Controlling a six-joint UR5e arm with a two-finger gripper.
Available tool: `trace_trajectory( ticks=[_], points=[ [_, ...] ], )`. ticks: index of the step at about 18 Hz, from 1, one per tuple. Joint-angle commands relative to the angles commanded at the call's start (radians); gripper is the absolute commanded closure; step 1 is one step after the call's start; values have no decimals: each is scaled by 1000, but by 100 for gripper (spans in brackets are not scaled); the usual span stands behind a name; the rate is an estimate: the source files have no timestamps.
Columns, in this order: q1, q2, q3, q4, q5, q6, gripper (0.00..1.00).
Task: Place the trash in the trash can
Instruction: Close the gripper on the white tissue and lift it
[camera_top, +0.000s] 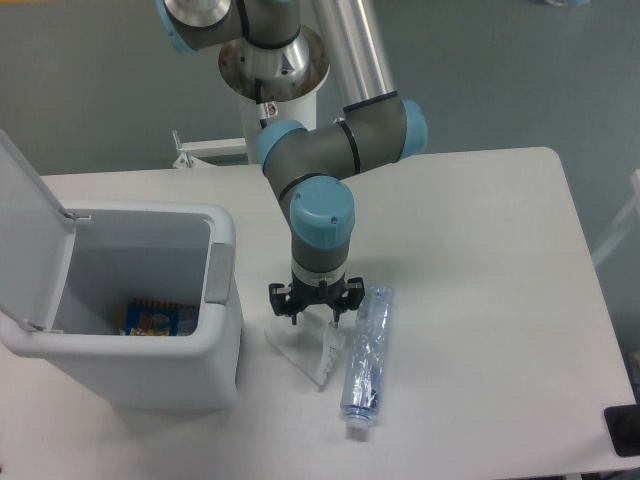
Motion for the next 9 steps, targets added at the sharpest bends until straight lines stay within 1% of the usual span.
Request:
trace_trajectory(
  ticks=[2, 4, 7, 9],
  points=[
    [-3, 0, -5, -3, 37, 3, 70],
    [-20, 0, -6, -5, 81, 8, 74],
    [-21, 3, -11, -5, 97, 8, 85],
    [-21, 5, -11, -5, 97, 8, 95]
  ],
)
